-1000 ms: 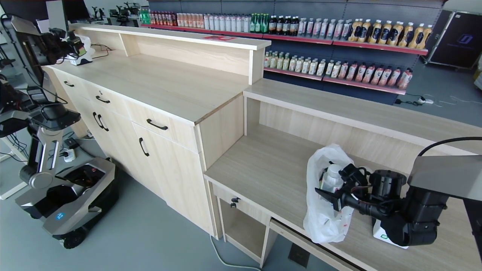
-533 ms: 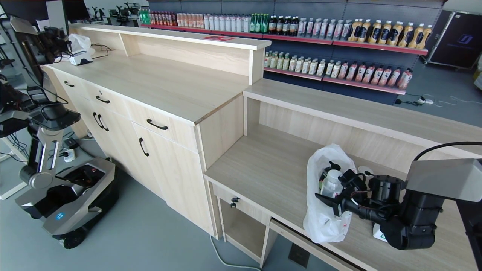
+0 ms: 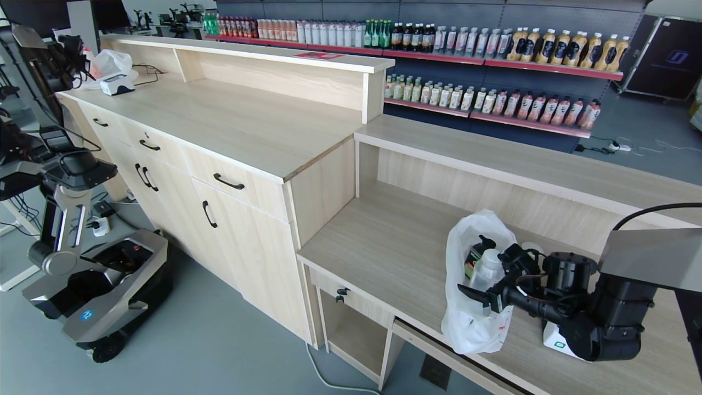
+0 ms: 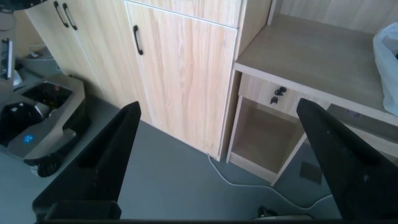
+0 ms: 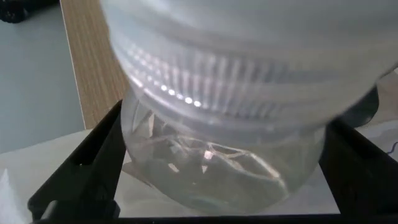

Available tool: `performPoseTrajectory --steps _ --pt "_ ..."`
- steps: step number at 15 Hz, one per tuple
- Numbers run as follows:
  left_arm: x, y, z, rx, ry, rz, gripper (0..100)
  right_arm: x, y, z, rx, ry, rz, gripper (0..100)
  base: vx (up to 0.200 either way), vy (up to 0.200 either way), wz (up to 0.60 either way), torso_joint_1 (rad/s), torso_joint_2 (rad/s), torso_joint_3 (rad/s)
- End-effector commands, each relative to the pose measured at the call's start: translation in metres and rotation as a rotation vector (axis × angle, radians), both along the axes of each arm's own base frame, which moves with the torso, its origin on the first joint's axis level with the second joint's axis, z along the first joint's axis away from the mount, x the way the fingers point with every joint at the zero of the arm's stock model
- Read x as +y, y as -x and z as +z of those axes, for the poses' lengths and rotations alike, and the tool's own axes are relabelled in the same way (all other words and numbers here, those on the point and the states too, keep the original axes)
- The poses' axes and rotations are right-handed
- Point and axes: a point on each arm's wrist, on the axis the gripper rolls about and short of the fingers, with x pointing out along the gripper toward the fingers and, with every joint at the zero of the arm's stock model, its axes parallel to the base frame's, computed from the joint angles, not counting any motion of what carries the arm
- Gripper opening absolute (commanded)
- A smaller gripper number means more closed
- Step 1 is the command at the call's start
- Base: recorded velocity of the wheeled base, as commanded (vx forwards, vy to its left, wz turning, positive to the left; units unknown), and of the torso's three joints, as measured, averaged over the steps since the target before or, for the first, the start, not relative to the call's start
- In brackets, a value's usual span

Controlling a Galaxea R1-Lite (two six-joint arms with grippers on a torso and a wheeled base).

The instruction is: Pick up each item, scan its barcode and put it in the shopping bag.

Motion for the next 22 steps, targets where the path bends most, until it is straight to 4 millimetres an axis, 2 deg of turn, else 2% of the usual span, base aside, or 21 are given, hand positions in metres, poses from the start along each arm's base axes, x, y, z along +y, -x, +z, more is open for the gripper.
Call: performPoseTrajectory --steps 1,4,5,6,9,12,16,20,22 --pt "0.000 0.000 0.000 0.000 0.000 0.000 100 -0.005 0.010 0.044 -0.038 -0.022 0.000 100 0.000 0.000 0.00 0.000 0.00 0.000" --pt "0.000 0.000 0.000 0.000 0.000 0.000 100 -0.023 0.040 0.119 -0.062 -0.061 -0.040 100 0.000 0.000 0.00 0.000 0.00 0.000" --pt "0.000 0.000 0.000 0.000 0.000 0.000 100 -0.029 0.047 0.130 -0.086 -0.056 -0.058 100 0.000 0.000 0.00 0.000 0.00 0.000" --pt "0.000 0.000 0.000 0.002 0.000 0.000 100 -0.038 0.063 0.153 -0.151 -0.044 -0.098 100 0.000 0.000 0.00 0.000 0.00 0.000" --pt "0.000 0.000 0.000 0.000 0.000 0.000 100 -0.053 0.091 0.185 -0.277 0.047 -0.165 100 0.000 0.000 0.00 0.000 0.00 0.000" --pt "0.000 0.000 0.000 0.000 0.000 0.000 100 -0.053 0.118 0.203 -0.331 0.084 -0.306 100 0.000 0.000 -0.60 -0.001 0.00 0.002" --pt "0.000 0.000 0.000 0.000 0.000 0.000 100 -0.056 0.153 0.215 -0.244 0.051 -0.470 100 0.000 0.000 -0.60 0.000 0.00 0.002" --pt "0.000 0.000 0.000 0.000 0.001 0.000 100 -0.049 0.198 0.217 -0.157 0.014 -0.506 100 0.000 0.000 -0.60 0.001 0.00 0.001" --pt "0.000 0.000 0.000 0.000 0.000 0.000 100 -0.044 0.217 0.210 -0.151 0.004 -0.511 100 0.000 0.000 -0.60 0.005 0.00 0.000"
